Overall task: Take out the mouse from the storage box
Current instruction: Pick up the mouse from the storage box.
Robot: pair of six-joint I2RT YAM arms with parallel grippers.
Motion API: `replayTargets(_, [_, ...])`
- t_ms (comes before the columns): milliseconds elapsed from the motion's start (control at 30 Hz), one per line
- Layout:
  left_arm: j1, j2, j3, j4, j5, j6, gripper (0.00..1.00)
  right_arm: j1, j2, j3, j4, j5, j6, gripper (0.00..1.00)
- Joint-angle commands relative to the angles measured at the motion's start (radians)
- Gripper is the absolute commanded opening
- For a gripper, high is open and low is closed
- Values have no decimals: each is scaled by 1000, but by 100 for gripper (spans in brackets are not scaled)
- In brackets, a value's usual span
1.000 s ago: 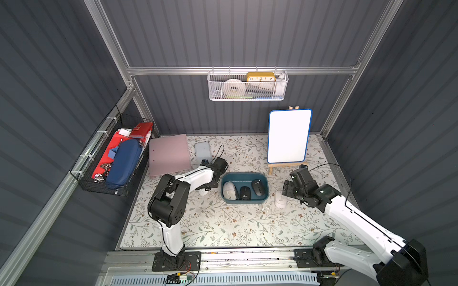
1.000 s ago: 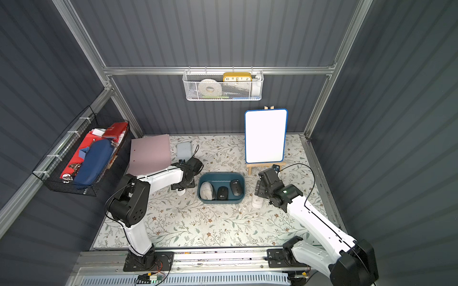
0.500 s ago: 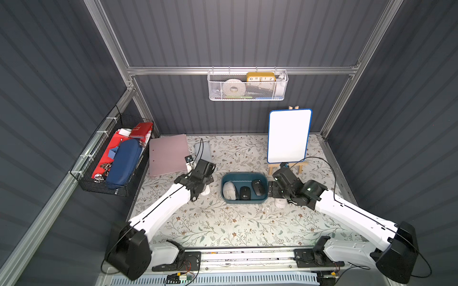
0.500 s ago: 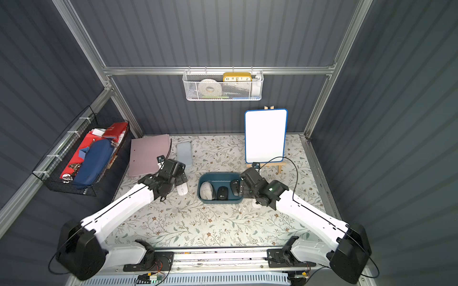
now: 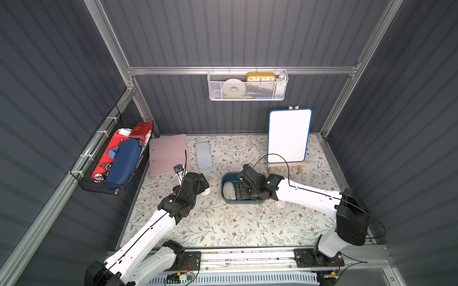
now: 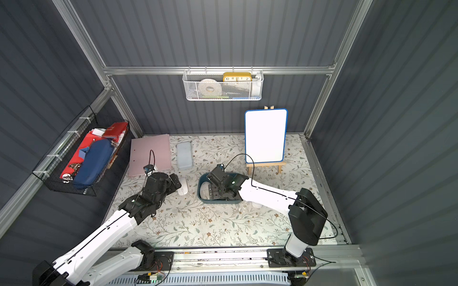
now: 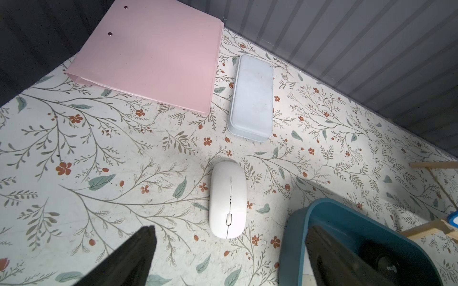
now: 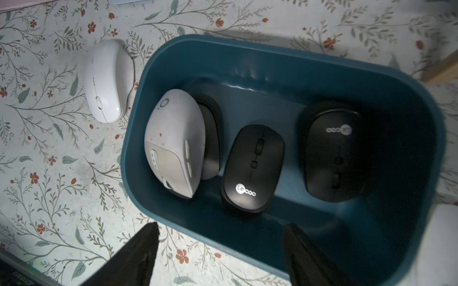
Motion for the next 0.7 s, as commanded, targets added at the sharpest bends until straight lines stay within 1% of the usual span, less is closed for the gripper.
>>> replayTargets(0, [0,-42,-23,30,3,-11,99,5,69,57,14,-41,12,82])
replayTargets(233, [0,-89,-81,66,40,-8,99,7,185,156,-11,-69,14,82])
replayTargets(533, [0,-67,-88,92,32,2,99,7,267,215,-18,-108,16,81])
replayTargets(667, [0,-59,-84,103,37,9,99,6,304,242,-35,-93,21,80])
